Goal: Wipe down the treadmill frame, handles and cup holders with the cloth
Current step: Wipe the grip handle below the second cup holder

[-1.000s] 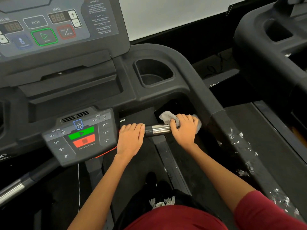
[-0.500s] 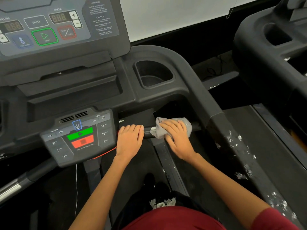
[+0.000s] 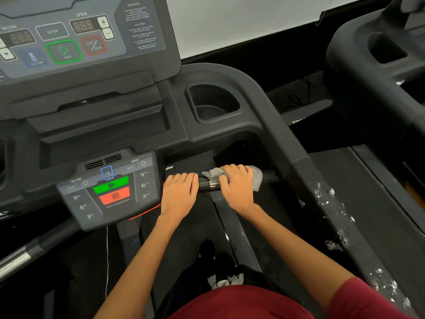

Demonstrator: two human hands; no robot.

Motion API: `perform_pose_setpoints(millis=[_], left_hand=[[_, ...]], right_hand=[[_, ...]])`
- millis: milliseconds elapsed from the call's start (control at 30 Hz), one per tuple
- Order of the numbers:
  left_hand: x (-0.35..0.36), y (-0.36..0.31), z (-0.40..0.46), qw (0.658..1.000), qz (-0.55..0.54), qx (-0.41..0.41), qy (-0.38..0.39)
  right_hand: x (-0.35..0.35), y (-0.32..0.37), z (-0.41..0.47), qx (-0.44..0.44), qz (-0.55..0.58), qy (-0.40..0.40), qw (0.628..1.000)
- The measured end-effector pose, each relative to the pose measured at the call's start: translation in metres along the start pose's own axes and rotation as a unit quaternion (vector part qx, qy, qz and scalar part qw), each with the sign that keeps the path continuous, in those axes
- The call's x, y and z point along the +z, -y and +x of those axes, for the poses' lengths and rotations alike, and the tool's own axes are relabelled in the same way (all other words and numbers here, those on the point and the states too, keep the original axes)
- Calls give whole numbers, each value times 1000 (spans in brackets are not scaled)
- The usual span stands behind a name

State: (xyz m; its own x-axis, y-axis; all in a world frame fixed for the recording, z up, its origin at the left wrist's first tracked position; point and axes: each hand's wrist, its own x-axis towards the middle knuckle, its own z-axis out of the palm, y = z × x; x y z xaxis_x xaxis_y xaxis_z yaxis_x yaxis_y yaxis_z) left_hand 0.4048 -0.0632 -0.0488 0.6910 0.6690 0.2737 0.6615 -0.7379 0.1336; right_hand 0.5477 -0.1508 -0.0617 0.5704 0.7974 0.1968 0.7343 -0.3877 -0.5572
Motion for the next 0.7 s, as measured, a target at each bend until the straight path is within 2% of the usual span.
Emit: perform_pose_setpoints(millis=[133,267,367,500,600,700], left_hand=[[0,1,0,1000,-20,-6,13],[-4,1,0,998,-49,-8,30],[-7,-1,2,995,-80,-25,45],[-11,-2,2,986,-154,-63,31],[-17,-3,7,956,-264,-126,16],[-21,-1,11,940,-312,-134,-15]], right_hand=[[5,8,-13,-62,34,27,997],[-12,-25,-25,-179,85,104,975],[-23,-51,-22,-219,74,131,964],[-20,-39,-18,-157,110,68,979],[-8,-8,-16,-66,139,4,988],[5,20,-18,2,187,17,982]])
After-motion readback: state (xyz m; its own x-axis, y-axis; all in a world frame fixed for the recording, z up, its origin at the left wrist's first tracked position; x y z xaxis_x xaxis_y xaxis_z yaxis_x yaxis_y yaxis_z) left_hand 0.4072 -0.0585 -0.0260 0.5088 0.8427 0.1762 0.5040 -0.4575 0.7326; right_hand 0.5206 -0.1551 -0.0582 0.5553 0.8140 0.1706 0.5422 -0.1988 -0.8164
